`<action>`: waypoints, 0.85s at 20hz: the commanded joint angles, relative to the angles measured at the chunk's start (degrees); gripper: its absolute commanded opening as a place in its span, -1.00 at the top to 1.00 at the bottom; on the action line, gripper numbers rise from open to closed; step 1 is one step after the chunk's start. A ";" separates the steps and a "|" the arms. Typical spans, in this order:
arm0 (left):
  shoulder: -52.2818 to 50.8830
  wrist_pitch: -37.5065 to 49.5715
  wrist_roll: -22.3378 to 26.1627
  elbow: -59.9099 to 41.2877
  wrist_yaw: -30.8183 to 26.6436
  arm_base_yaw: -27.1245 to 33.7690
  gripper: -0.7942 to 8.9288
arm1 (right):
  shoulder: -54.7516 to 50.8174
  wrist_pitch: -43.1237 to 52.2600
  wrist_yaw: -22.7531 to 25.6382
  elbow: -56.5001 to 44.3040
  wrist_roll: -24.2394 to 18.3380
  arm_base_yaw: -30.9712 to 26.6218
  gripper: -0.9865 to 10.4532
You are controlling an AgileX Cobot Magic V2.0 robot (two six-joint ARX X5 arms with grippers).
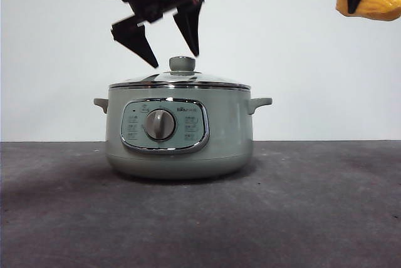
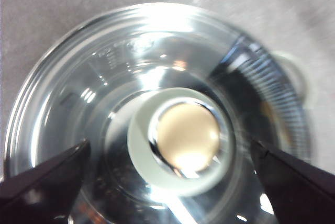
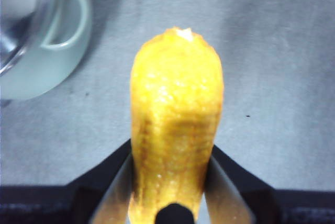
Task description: Pick up the corn,open the lid,put the corn in the pot,close the lid
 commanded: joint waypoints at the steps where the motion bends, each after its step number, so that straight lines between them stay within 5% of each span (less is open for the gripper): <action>1: 1.55 1.03 0.57 0.07 -0.52 -0.98 -0.39 | -0.44 -1.29 0.17 0.02 0.33 0.96 0.85; 7: 1.88 2.93 0.72 0.04 -5.51 -3.39 -0.37 | -0.44 -1.27 0.50 0.02 0.20 1.75 0.85; 10: 2.19 2.86 0.70 0.04 -6.45 -3.69 -0.07 | -0.44 -1.27 0.59 0.02 -0.17 1.73 0.85; 17: 2.29 1.55 0.55 0.04 -6.73 -3.58 0.22 | -0.44 -1.27 0.57 0.02 -0.48 1.73 0.85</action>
